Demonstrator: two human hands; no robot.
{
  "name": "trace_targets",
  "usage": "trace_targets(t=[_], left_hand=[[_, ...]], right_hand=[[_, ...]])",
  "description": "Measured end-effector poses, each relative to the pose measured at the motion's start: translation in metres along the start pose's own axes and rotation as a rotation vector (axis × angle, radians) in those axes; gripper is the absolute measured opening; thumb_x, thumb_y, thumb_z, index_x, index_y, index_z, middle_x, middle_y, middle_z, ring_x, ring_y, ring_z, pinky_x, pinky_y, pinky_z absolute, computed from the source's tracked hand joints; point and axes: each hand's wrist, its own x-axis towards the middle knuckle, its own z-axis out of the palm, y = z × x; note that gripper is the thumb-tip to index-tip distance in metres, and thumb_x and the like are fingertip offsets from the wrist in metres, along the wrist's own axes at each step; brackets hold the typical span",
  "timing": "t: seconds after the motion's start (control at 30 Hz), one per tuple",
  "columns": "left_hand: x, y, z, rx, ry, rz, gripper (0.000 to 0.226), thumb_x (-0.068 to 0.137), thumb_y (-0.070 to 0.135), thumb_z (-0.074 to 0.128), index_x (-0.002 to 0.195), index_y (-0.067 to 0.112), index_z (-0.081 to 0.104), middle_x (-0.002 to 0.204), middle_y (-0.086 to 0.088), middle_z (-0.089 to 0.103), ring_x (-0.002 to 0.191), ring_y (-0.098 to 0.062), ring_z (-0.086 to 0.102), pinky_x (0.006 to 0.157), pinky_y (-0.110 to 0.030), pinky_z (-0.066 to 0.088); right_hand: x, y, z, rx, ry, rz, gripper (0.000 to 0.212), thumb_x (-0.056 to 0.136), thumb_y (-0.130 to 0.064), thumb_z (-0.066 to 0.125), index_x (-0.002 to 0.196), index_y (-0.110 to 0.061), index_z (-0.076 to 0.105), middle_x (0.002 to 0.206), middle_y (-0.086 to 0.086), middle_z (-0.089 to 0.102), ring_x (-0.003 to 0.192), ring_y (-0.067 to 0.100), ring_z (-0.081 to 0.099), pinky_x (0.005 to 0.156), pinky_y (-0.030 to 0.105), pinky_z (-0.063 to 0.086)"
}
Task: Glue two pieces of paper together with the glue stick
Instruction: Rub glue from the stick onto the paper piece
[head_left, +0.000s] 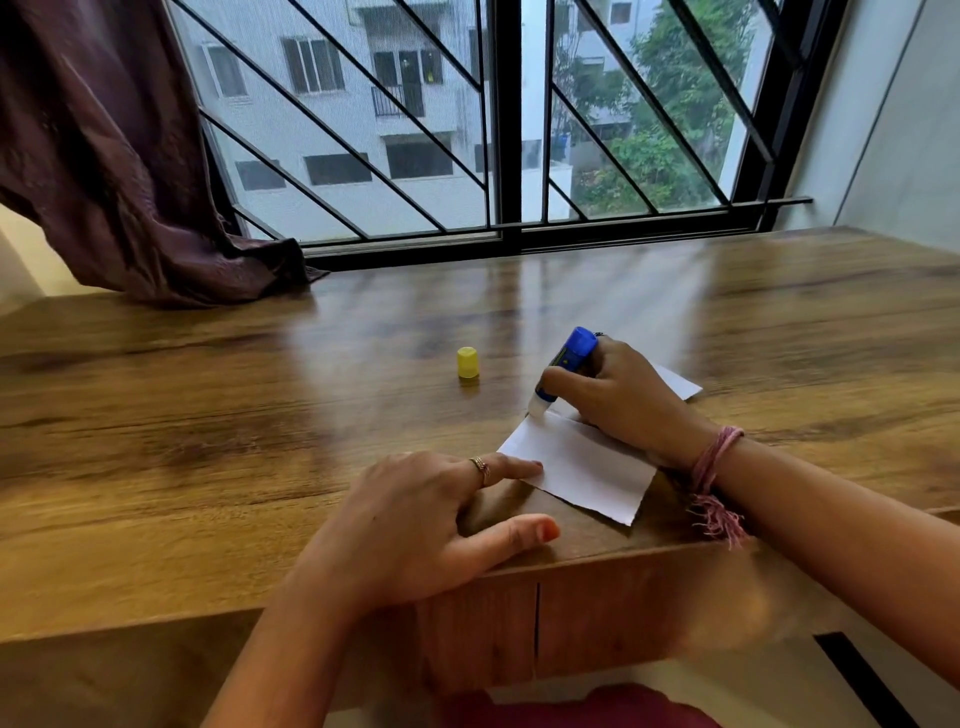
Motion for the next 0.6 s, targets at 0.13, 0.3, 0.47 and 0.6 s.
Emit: trace_targets(t=[0.13,0.3,0.47,0.6], left_hand=[[0.000,-0.001,0.001,-0.015,0.001,0.000,0.068,0.070,0.089,0.021,0.127,0.059,0.042,0.054,0.003,0.049,0.059,-0.003,0.050,0.048,-0.018,0.025],[0.000,-0.003,0.001,-0.044,-0.016,0.006,0.065,0.073,0.088,0.024,0.127,0.058,0.043,0.052,0.001,0.049,0.059,-0.004,0.052,0.048,-0.018,0.026],[0.002,-0.006,0.001,-0.102,-0.041,0.017,0.062,0.076,0.084,0.026,0.125,0.054,0.047,0.053,0.000,0.051,0.054,-0.009,0.051,0.048,-0.018,0.027],[0.002,-0.007,-0.001,-0.152,-0.032,0.013,0.058,0.079,0.081,0.030,0.122,0.049,0.053,0.055,-0.001,0.055,0.053,-0.009,0.051,0.049,-0.016,0.028]], right_hand=[[0.000,-0.001,0.000,-0.017,0.004,-0.004,0.020,0.075,-0.030,0.065,0.064,-0.016,0.054,0.050,-0.008,0.045,0.041,0.002,0.039,0.044,0.014,0.033],[-0.004,-0.008,-0.006,0.216,-0.002,0.013,0.019,0.083,-0.020,0.062,0.079,-0.002,0.059,0.041,-0.010,0.046,0.036,0.004,0.037,0.039,0.016,0.032],[-0.016,-0.015,-0.022,0.436,0.042,0.060,0.023,0.092,-0.020,0.052,0.095,0.002,0.059,0.058,0.004,0.055,0.042,0.007,0.052,0.037,0.016,0.037],[-0.031,-0.011,-0.031,0.554,-0.009,0.091,0.023,0.091,-0.025,0.054,0.098,-0.006,0.064,0.068,0.004,0.066,0.061,0.021,0.068,0.050,0.025,0.053]])
